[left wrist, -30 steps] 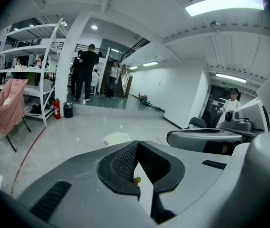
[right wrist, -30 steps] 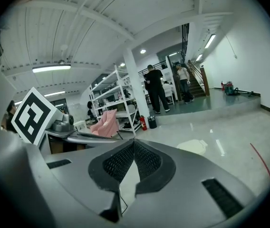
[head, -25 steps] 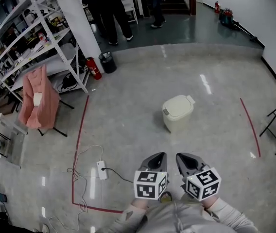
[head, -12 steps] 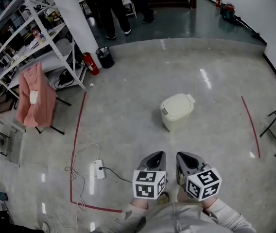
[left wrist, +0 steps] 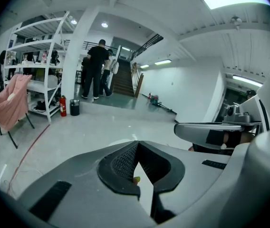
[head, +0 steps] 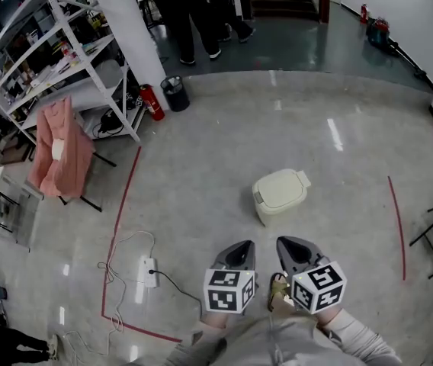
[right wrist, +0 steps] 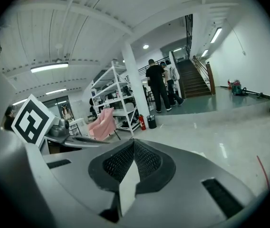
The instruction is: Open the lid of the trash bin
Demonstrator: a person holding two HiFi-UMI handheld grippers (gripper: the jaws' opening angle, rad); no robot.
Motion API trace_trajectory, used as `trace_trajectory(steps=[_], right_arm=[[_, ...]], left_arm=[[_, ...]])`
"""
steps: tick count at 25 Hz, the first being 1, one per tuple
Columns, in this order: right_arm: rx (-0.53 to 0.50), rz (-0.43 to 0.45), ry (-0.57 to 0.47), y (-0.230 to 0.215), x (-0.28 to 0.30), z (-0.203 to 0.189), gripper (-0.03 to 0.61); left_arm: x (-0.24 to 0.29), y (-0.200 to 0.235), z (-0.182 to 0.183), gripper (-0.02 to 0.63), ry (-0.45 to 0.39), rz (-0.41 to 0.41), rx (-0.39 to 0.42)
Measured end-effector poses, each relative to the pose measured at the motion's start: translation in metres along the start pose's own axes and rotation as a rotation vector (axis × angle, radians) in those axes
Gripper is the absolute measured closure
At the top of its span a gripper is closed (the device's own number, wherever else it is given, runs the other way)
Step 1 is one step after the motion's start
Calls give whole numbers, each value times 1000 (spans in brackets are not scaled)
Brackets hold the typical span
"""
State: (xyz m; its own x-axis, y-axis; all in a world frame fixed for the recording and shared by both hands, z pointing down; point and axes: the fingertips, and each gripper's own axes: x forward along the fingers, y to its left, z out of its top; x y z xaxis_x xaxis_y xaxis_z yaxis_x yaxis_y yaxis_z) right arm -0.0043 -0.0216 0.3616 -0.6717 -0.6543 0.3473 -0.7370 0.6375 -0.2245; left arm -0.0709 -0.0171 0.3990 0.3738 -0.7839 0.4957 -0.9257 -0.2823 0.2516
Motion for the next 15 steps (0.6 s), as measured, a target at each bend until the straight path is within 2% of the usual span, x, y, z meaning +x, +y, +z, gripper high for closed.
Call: trace_trajectory(steps=[8,15], right_arm=[[-31,46,48,-60,25,13,575],[-5,50,95,-89,49,-2,575]], left_arm=[[65,2,24,609,5,49,-48],[107,14,16,609,68,73,-49]])
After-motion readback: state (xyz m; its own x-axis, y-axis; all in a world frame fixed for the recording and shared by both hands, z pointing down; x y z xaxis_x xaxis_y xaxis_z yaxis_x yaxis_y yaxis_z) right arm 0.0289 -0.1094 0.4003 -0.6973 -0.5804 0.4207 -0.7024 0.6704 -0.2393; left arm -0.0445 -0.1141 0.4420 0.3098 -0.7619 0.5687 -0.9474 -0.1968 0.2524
